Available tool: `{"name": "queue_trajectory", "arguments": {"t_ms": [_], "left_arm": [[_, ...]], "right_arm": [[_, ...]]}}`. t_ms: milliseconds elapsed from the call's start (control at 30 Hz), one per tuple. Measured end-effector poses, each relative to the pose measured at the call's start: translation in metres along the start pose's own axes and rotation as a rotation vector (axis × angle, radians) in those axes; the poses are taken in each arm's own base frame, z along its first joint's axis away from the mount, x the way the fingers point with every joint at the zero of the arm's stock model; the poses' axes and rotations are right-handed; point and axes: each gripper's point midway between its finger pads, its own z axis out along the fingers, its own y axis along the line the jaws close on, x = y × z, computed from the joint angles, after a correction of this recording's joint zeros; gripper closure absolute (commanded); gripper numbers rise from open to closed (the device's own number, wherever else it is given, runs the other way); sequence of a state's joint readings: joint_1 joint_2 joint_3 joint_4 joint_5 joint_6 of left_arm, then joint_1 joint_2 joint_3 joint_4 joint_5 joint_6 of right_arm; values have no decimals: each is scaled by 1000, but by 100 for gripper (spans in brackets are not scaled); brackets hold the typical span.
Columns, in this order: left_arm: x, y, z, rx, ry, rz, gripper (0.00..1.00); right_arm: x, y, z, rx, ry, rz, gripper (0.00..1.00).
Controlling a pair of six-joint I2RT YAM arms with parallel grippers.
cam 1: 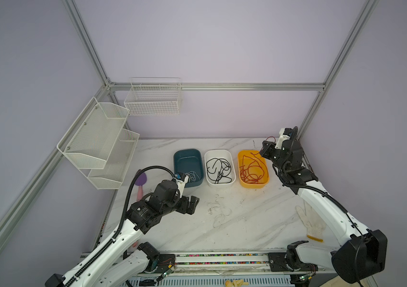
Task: Untangle the cables
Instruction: 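Raise the red wire over the yellow bin while the left draws back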
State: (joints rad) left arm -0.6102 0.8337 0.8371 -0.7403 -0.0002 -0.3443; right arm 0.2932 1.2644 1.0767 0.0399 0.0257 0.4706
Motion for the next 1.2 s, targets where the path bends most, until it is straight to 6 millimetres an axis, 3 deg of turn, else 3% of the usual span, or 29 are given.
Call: {"name": "queue_trajectory", "arguments": {"t_ms": [433, 700, 1200], "left_arm": [[-1, 5, 0, -26, -8, 0, 0], [-1, 5, 0, -29, -9, 0, 0], [-1, 5, 0, -29, -8, 0, 0]], "right_arm": [[23, -41, 39, 70, 41, 48, 100], [60, -60, 62, 93, 113, 76, 100], [127, -96, 78, 142, 235, 144, 100]]}}
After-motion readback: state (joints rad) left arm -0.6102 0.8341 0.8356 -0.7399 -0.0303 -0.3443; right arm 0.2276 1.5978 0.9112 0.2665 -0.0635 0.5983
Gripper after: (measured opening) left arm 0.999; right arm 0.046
